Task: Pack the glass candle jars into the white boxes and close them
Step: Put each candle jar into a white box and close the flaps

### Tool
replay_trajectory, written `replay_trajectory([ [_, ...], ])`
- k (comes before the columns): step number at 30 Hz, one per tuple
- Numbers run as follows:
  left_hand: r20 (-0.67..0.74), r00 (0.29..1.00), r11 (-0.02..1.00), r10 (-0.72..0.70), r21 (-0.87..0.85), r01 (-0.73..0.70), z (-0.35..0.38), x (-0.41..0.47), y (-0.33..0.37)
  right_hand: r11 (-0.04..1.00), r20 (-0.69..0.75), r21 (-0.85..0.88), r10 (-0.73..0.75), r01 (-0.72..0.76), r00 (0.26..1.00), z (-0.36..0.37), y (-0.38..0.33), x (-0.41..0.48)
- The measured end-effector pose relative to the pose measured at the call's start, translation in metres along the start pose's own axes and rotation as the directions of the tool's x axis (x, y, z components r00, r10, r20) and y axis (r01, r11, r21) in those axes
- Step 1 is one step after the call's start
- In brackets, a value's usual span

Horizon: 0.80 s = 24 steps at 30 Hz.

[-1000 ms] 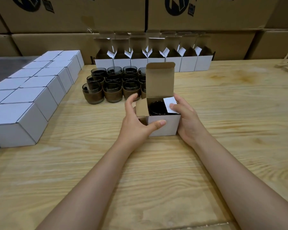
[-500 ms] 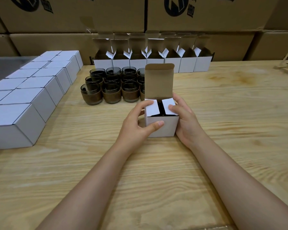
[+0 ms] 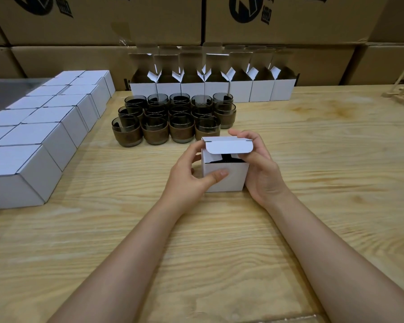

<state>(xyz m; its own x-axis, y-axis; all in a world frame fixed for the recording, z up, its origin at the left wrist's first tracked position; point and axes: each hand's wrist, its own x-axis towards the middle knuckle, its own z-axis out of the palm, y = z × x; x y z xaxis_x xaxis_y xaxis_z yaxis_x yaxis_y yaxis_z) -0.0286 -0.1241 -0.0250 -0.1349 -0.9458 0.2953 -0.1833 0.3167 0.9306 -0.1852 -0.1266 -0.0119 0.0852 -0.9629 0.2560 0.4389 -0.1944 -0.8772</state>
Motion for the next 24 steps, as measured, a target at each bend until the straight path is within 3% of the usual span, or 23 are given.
replay_trajectory([
  [5,0.008,1.0,1.0,0.008,-0.014,-0.008,-0.0005,-0.0003,-0.0008,0.999,0.088,-0.033,0.001,0.002,0.996,-0.001,-0.002,-0.0038],
  [13,-0.006,1.0,0.999,0.011,0.033,-0.011,-0.0009,-0.0009,-0.0037,0.998,0.038,-0.062,-0.025,0.027,0.999,-0.0043,0.0018,-0.0005],
  [24,-0.038,0.999,0.998,0.013,-0.065,-0.015,-0.0006,0.0012,-0.0078,0.99,0.032,-0.138,-0.032,0.036,0.999,-0.008,0.0049,-0.0003],
])
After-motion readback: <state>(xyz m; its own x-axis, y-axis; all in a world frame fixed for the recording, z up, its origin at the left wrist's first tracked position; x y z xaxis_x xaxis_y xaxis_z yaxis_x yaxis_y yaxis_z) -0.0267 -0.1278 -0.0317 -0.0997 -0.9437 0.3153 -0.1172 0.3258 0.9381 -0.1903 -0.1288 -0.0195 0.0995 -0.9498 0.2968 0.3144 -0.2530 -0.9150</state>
